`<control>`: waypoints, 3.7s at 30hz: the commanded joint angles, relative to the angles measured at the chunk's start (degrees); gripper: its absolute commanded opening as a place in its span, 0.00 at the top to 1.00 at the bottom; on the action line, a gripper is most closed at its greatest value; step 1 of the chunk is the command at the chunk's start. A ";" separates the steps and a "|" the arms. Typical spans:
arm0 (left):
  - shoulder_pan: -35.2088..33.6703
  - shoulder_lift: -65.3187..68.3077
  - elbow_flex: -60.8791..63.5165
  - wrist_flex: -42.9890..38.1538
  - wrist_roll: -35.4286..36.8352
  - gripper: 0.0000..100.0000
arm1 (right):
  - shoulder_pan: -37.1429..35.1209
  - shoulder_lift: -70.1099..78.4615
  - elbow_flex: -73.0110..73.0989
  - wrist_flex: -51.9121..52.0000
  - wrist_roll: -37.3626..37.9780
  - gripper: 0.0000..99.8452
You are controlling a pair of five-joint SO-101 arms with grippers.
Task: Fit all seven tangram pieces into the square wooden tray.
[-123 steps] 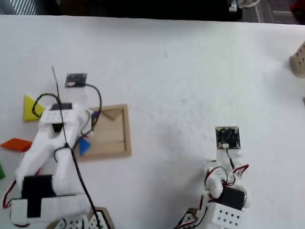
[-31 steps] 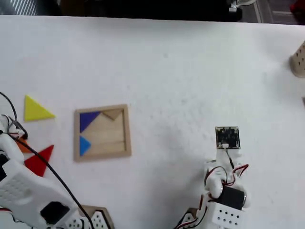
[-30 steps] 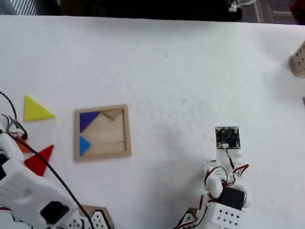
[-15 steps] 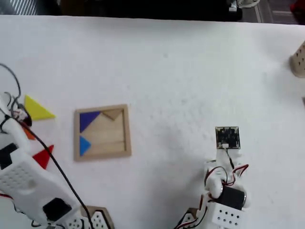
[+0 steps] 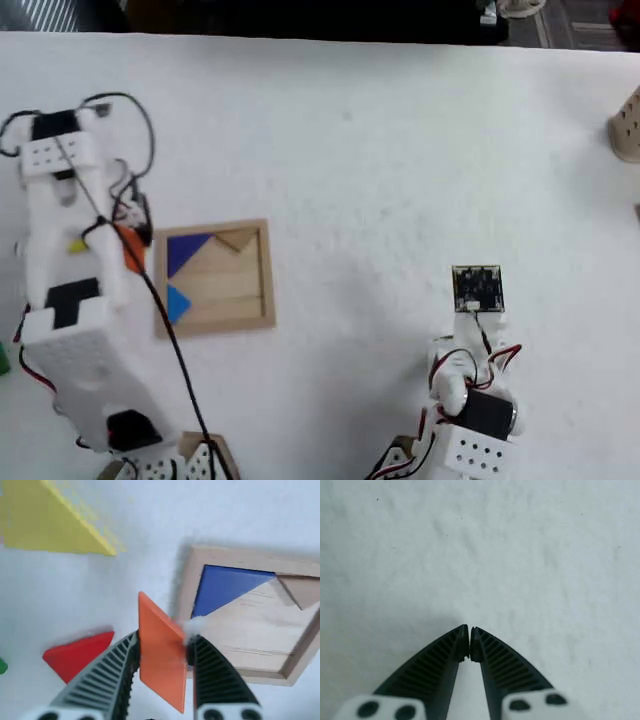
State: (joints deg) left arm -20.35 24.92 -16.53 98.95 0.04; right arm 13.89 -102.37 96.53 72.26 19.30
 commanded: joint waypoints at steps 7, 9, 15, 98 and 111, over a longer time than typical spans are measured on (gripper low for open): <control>15.25 -0.92 11.25 -13.10 0.26 0.98 | 0.31 -0.66 0.35 0.31 0.53 0.98; 16.31 -0.92 12.66 -15.38 0.18 0.98 | 0.31 -0.66 0.35 0.31 0.53 0.98; 17.36 -0.92 16.35 -21.71 -4.57 0.98 | 0.22 -0.66 0.35 0.31 0.53 0.98; 21.76 -30.37 46.24 -33.58 32.53 0.98 | 0.22 -0.66 0.35 0.31 0.53 0.98; 19.03 -30.29 51.87 -44.48 35.25 0.98 | 0.22 -0.66 0.35 0.31 0.53 0.98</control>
State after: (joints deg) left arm 1.54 -2.15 34.29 61.93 34.68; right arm 13.89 -102.37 96.53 72.26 19.30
